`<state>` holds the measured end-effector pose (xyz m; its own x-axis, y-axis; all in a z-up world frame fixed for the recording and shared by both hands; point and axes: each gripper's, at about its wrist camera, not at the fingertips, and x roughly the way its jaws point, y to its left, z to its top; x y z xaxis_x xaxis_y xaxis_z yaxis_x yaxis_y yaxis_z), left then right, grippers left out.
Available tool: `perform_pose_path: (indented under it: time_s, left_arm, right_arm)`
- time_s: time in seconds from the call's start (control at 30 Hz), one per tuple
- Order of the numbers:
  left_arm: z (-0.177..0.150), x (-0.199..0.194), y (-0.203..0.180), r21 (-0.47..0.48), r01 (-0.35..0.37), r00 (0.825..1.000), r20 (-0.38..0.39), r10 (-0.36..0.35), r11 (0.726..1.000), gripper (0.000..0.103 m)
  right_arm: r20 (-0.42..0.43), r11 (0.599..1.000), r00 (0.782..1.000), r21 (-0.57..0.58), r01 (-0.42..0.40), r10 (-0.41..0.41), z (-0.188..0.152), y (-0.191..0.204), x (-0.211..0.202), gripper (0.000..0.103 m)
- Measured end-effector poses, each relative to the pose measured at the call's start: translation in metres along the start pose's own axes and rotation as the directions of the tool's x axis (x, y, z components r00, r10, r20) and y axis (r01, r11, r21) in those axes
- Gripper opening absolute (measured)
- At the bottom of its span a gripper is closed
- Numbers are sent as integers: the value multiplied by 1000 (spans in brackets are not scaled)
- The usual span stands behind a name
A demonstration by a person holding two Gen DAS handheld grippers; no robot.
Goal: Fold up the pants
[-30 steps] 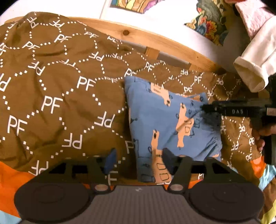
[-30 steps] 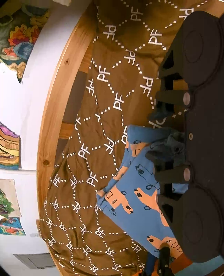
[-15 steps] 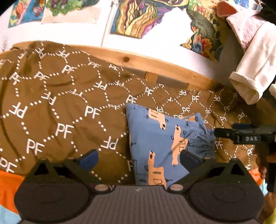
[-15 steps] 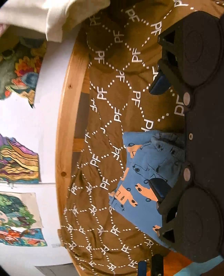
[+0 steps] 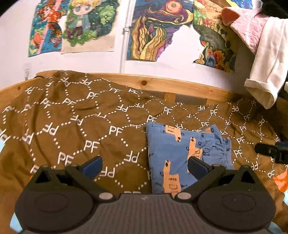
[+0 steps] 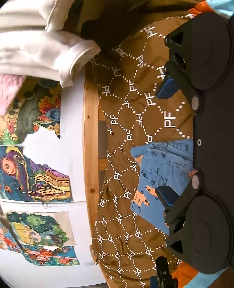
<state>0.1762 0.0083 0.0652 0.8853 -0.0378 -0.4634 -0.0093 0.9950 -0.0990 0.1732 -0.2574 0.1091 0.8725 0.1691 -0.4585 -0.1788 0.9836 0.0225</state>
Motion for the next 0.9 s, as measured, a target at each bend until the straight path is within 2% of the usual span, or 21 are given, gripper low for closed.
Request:
perform_pose_path:
  time_s: [0.1,0.27,0.47,0.9]
  left_arm:
    - [-14,-8,-1,14,-15,1000,9,15,1000,103]
    - [-37,-16,-5,35,-29,1000,-9,30,999,103]
    - [-61,-22,-11,83,-36,998,-39,40,996,103]
    - [-75,-29,-13,110,-24,997,-73,32,994,103]
  right_arm:
    - [-11,1000,1000,20,-17,18,-15,2,-9,102]
    - [4,998,998,-34,-55,55,-39,15,-22,102]
    - [9,996,997,-46,-77,78,-58,24,-41,102]
    - [-77,996,993,-14,-90,88,-83,27,-53,102]
